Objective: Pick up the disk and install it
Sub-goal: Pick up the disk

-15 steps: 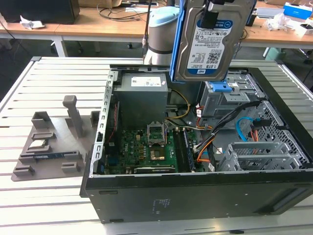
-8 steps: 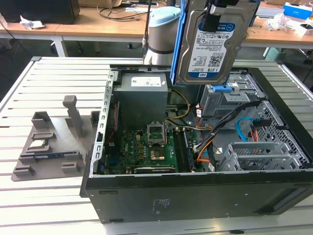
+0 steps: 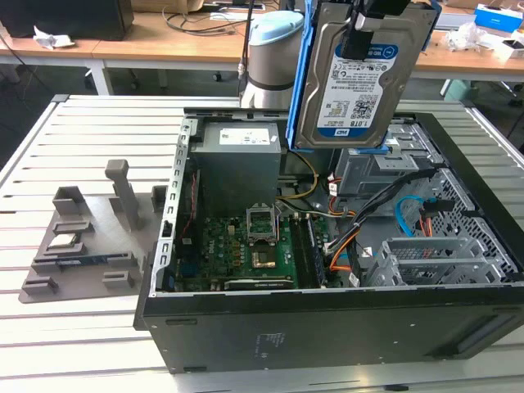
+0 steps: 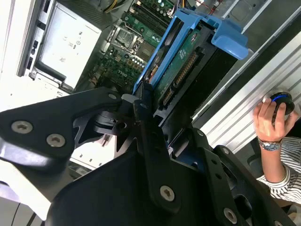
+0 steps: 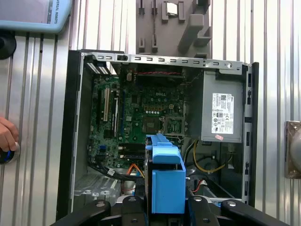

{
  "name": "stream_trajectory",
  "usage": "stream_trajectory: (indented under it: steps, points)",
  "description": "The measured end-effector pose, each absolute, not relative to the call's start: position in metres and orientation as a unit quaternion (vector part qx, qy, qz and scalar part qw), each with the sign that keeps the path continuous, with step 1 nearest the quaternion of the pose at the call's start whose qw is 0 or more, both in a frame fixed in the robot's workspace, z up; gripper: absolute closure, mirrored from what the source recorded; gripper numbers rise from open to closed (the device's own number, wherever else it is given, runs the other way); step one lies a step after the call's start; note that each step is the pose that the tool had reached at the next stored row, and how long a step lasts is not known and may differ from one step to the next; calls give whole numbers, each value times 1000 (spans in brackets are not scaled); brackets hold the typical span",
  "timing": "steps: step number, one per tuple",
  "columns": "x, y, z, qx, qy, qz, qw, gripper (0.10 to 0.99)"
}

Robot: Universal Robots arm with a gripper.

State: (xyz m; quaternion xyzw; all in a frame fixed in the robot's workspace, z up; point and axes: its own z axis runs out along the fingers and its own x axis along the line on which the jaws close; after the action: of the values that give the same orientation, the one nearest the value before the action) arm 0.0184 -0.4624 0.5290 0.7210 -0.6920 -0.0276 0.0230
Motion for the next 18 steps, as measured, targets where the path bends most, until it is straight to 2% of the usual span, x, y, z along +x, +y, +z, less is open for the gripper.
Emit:
stream_trajectory:
  steps: [18]
  points:
    - [19,-509,509,721,-692,-28,23,722]
